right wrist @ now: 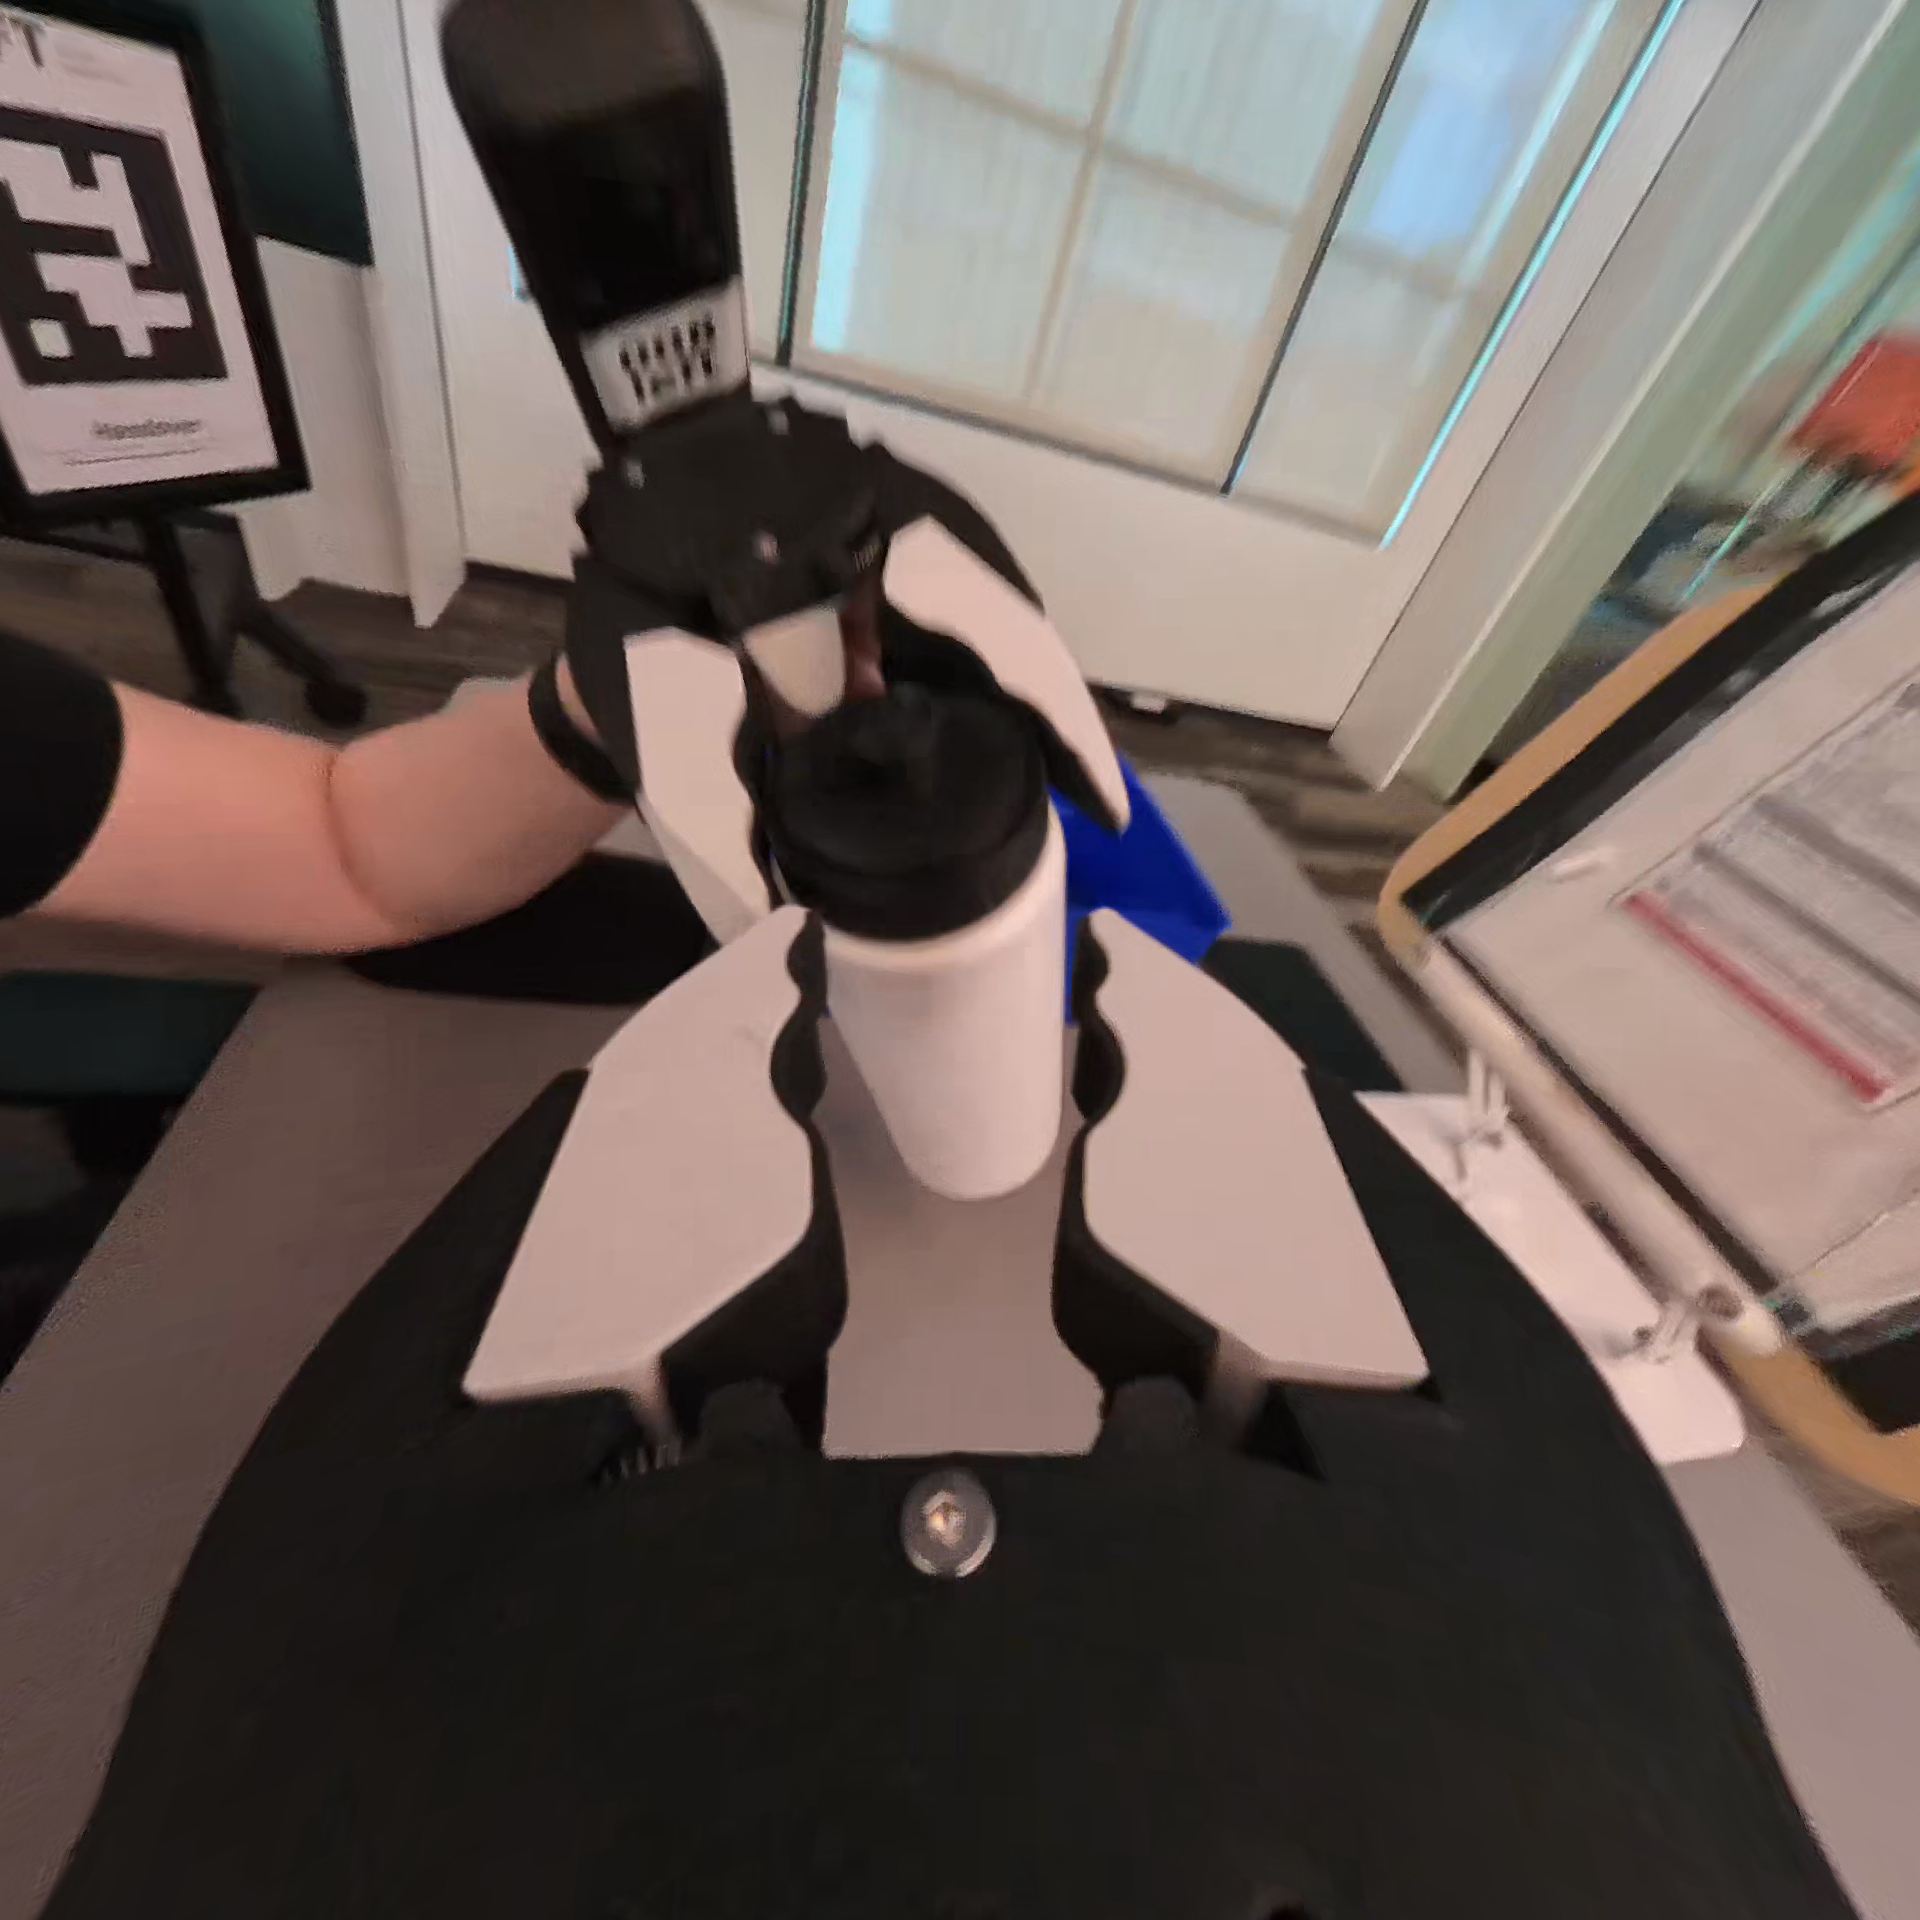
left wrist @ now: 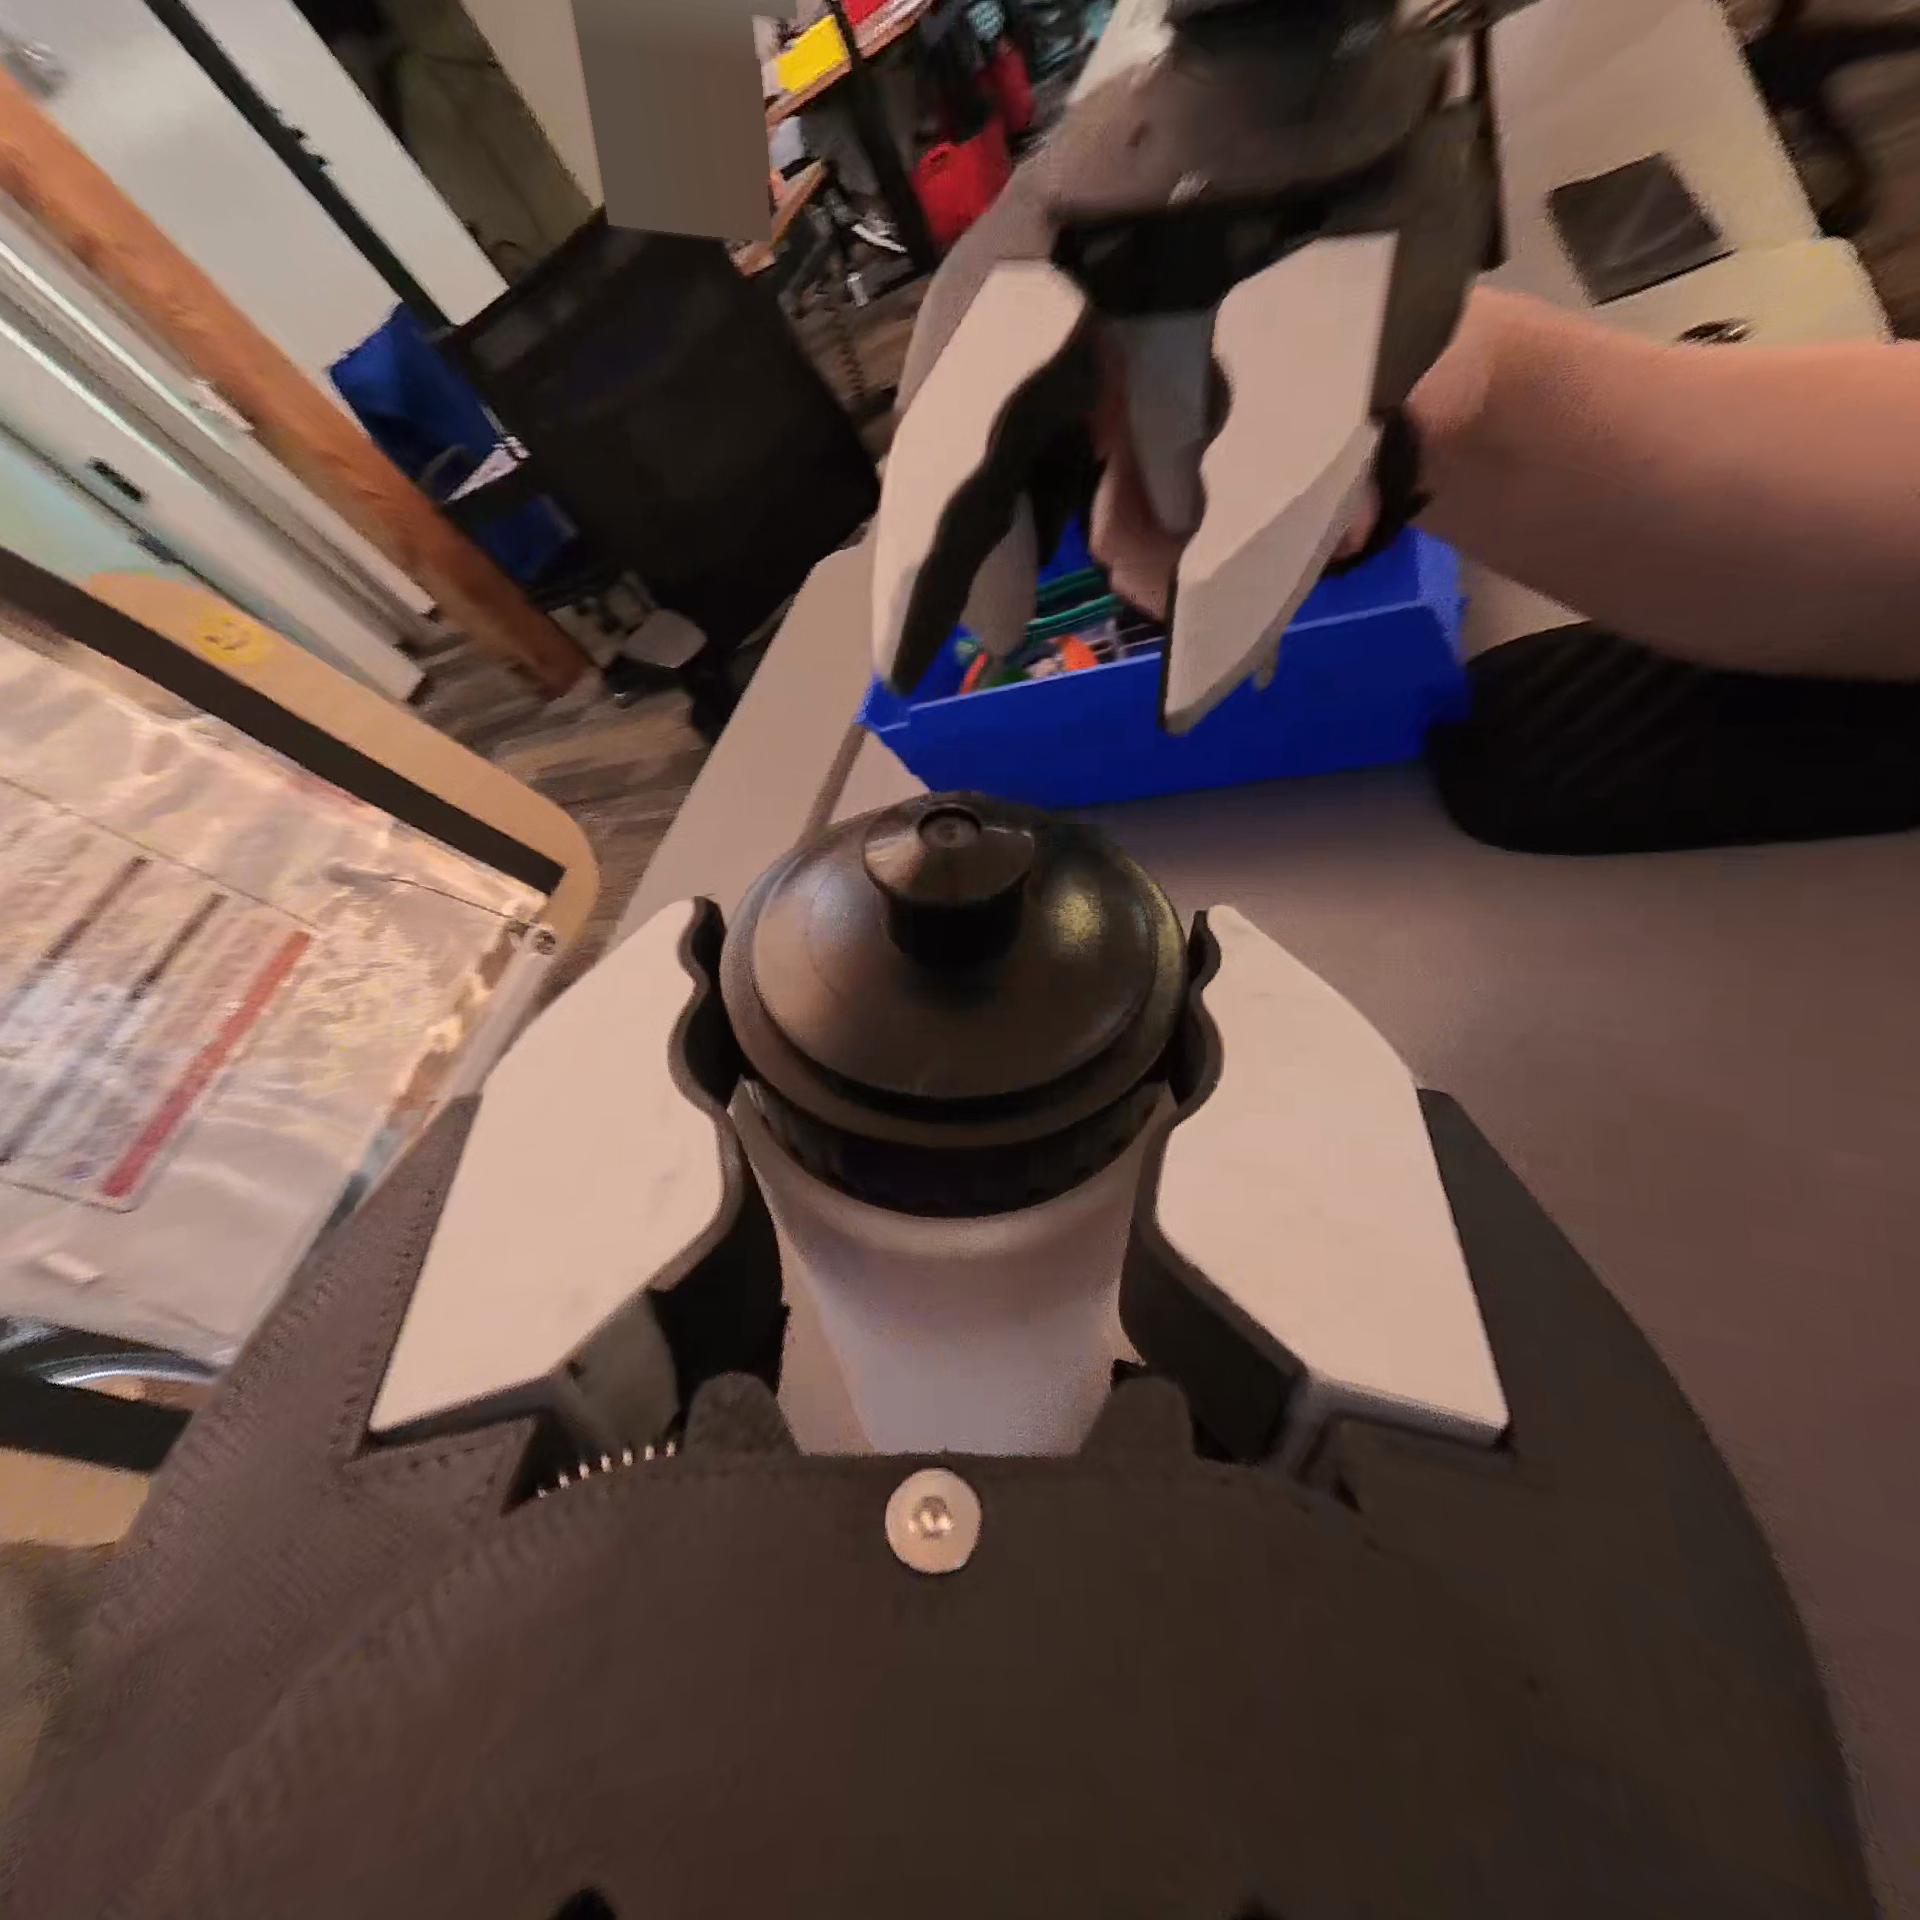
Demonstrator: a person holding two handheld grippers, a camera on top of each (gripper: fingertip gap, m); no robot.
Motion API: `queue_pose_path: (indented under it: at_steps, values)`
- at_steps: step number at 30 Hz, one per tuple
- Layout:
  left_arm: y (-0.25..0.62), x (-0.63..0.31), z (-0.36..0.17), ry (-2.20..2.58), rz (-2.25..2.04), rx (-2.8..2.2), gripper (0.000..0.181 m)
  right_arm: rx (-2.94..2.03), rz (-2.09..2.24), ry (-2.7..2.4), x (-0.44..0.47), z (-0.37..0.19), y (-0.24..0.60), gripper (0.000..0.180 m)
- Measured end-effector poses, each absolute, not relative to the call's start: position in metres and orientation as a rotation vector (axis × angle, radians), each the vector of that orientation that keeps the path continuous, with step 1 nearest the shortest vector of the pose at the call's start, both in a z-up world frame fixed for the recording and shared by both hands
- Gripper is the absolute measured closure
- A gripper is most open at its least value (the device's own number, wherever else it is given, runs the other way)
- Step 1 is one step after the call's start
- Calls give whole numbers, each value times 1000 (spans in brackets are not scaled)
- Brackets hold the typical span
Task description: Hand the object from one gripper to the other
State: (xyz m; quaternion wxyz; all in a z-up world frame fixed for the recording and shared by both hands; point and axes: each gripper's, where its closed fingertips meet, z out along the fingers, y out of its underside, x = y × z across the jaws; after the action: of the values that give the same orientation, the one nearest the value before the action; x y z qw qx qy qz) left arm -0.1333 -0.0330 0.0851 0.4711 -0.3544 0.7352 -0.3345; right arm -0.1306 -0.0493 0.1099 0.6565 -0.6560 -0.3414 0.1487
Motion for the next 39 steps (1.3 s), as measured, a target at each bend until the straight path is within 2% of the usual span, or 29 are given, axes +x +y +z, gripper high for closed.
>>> queue_pose_path:
  at_steps: [3, 9, 13, 15, 17, 19, 20, 26, 30, 35, 39]
  values:
    - [-38, -129, 80, 1811, -745, -851, 98, -1425, 289, -775, -153, 124, -58, 139]
    - [-52, -125, 70, 1858, -719, -830, 98, -1477, 246, -776, -165, 112, -49, 142]
    - [-61, -125, 70, 1877, -817, -841, 98, -1500, 308, -780, -166, 107, -48, 156]
    - [-71, -128, 73, 1899, -982, -864, 97, -1502, 336, -775, -168, 111, -51, 156]
    - [-76, -133, 81, 1882, -1100, -854, 85, -1503, 372, -739, -164, 118, -54, 156]
    - [-69, -136, 88, 1831, -1121, -874, 73, -1524, 388, -679, -146, 126, -57, 157]
    - [-64, -137, 90, 1814, -1122, -884, 72, -1537, 386, -631, -131, 131, -57, 157]
    - [-41, -134, 92, 1744, -1223, -983, 79, -1716, 231, -345, -22, 129, -67, 155]
    - [-31, -115, 78, 1675, -1280, -1081, 81, -1862, 19, -267, 18, 111, -70, 155]
    - [-47, -92, 53, 1660, -1359, -1110, 81, -1896, 19, -381, -14, 106, -65, 155]
    - [-68, -83, 37, 1713, -1341, -1055, 72, -1864, 90, -517, -63, 107, -62, 156]
